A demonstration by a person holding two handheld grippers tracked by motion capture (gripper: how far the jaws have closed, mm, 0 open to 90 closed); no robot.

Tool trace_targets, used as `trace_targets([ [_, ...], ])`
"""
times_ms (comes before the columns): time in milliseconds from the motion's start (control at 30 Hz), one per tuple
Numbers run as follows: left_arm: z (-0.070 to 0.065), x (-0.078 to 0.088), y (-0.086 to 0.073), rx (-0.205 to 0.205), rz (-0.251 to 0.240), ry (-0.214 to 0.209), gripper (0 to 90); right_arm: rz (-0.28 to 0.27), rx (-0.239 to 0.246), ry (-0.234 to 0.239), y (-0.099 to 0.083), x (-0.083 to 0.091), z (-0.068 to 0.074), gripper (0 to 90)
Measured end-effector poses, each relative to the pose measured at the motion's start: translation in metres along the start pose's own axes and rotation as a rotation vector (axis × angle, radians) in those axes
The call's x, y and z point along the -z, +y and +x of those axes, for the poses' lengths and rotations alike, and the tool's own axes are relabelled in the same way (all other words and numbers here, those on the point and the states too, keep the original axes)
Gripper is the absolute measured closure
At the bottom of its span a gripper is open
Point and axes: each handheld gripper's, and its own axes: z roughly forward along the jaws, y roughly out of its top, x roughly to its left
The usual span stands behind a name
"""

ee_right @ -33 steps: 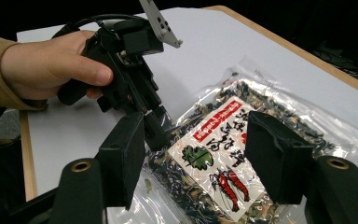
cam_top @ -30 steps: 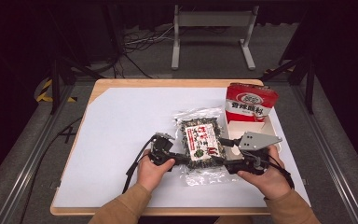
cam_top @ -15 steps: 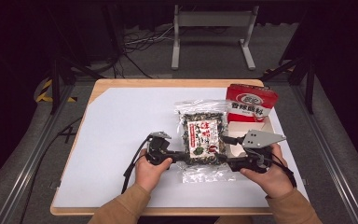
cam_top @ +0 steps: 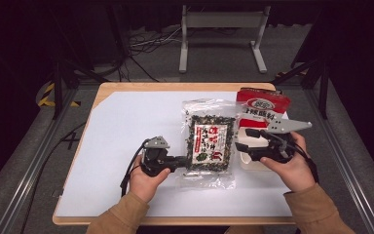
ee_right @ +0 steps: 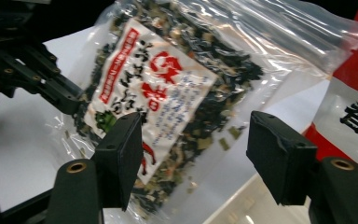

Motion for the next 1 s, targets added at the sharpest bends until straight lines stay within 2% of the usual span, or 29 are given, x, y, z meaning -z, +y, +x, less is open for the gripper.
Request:
trace_targets([
  [33,-0.001,0.002,0.0,-0.015,-0.001,0.01,83.3,0.014,-0.009,-0.007,0.003,0.0,-0.007,35.4],
  [133,-0.002,0.003,0.001,-0.018,-0.001,0.009,83.4,0.022,-0.013,-0.014,0.006,-0.001,-0.013,35.0],
  [233,-0.003,0.006,0.001,-0.025,-0.006,-0.003,83.6,0.024,-0.038,0.008,0.008,-0.003,-0.021,33.6],
  [267,-0.006,0.008,0.001,-0.04,-0.012,-0.006,83.6,0.024,-0.072,0.037,0.009,-0.006,-0.027,31.6],
  [333,-0.008,0.012,0.002,-0.051,-0.022,-0.015,83.9,0.031,-0.092,0.062,0.012,-0.009,-0.033,30.5],
  [433,-0.01,0.015,0.002,-0.063,-0.03,-0.021,84.1,0.037,-0.1,0.075,0.015,-0.012,-0.037,29.4],
  [500,-0.011,0.018,0.002,-0.072,-0.036,-0.035,84.3,0.037,-0.08,0.115,0.02,-0.016,-0.039,27.6],
  [533,-0.011,0.021,0.003,-0.061,-0.044,-0.059,84.4,0.039,-0.07,0.132,0.023,-0.017,-0.039,27.1],
  [600,-0.011,0.022,0.003,-0.063,-0.054,-0.062,84.4,0.04,-0.061,0.148,0.025,-0.018,-0.04,27.1],
  [667,-0.012,0.026,0.004,-0.077,-0.065,-0.07,84.7,0.033,-0.071,0.167,0.029,-0.019,-0.044,27.1],
  [733,-0.016,0.029,0.004,-0.086,-0.074,-0.072,84.9,0.028,-0.086,0.175,0.031,-0.022,-0.046,27.2],
  [933,-0.021,0.033,0.005,-0.109,-0.097,-0.092,85.6,0.032,-0.089,0.164,0.033,-0.03,-0.048,25.8],
  [1000,-0.022,0.033,0.005,-0.112,-0.097,-0.096,85.6,0.032,-0.102,0.177,0.033,-0.033,-0.051,24.2],
])
